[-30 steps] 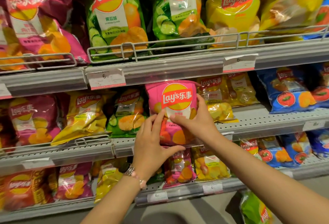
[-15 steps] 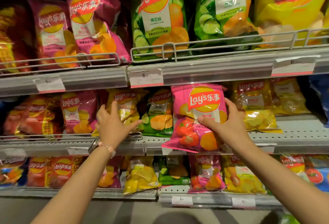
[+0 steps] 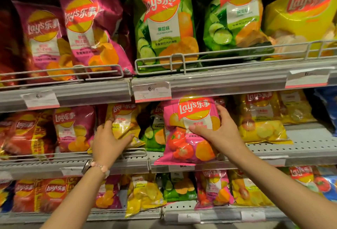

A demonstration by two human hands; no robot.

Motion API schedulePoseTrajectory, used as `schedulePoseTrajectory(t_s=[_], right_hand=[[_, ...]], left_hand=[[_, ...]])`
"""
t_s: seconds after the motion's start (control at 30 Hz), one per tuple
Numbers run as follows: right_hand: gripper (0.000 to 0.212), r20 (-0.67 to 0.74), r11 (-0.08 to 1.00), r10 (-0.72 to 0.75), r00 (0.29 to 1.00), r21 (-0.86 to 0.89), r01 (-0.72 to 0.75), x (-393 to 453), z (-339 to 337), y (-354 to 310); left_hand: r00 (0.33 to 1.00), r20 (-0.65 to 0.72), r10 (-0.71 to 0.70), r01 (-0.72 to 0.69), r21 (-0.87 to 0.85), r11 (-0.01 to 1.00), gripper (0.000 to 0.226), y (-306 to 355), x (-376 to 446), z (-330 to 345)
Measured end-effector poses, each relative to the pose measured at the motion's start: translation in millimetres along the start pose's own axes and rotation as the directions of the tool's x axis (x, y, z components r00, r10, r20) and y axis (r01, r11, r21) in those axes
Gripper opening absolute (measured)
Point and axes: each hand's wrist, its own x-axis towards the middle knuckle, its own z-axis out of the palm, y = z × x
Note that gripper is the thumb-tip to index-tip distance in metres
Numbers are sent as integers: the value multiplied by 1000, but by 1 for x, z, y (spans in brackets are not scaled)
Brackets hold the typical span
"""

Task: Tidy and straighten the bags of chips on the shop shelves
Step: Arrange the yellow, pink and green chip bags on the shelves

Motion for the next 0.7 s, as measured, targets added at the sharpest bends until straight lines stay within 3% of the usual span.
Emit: schedulePoseTrajectory(t_s=[0.27,0.4,0.53,0.7], right_hand=[[123,2,997,34,999,-69,-34,15,14,-6],[114,-34,989,37,999,-143,-41,23,22,-4],[116,-21,985,48,999,-166,-51,32,40,-10],[96,-21,970,64,998,-235,-67,42,74,-29]], left_hand=[[999,-40,27,-37,-274,961,73,0,-5,-17],[999,-40,23,-38,-433,901,64,-6,-19,-35],[998,-17,59,-61,-427,902,65,-17,-32,-52],[999,-41,4,-22,-437,899,74,-39,-45,-74]])
